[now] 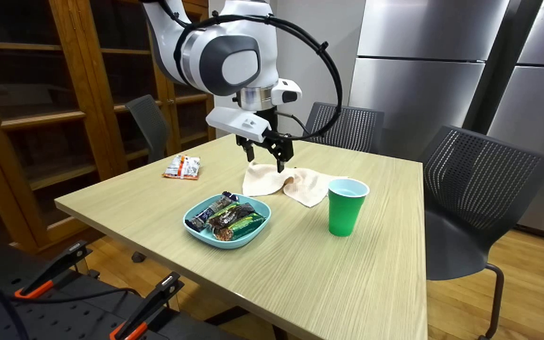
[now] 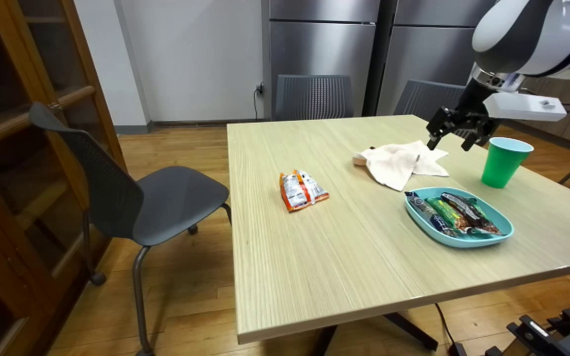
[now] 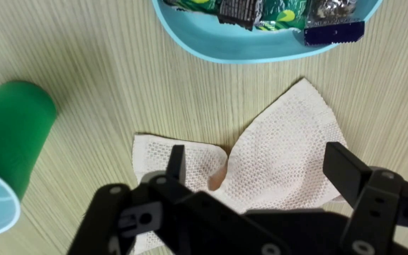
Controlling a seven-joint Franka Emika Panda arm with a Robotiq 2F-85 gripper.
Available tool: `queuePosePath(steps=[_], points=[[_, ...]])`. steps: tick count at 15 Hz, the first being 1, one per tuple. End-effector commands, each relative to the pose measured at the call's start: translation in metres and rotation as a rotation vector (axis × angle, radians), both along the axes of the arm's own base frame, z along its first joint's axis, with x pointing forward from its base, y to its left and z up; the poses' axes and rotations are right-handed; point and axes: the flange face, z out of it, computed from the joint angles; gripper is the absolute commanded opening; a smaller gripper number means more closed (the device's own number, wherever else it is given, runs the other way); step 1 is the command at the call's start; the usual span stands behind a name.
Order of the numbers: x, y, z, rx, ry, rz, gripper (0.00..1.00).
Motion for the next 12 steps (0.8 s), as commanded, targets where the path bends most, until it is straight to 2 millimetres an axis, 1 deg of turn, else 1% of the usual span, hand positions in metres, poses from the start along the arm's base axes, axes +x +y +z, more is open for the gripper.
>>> queuePosePath(steps=[1,3,12], points=[[0.0053,-0.0006,0.0003,-0.004,0.002,0.004,1.00],[0.0108,-0.0015,-0.0018,-0.007,0.002,0.008,1.00],[0.0129,-0.0023,-0.0041,-0.016,-0.011,0.011,1.00]])
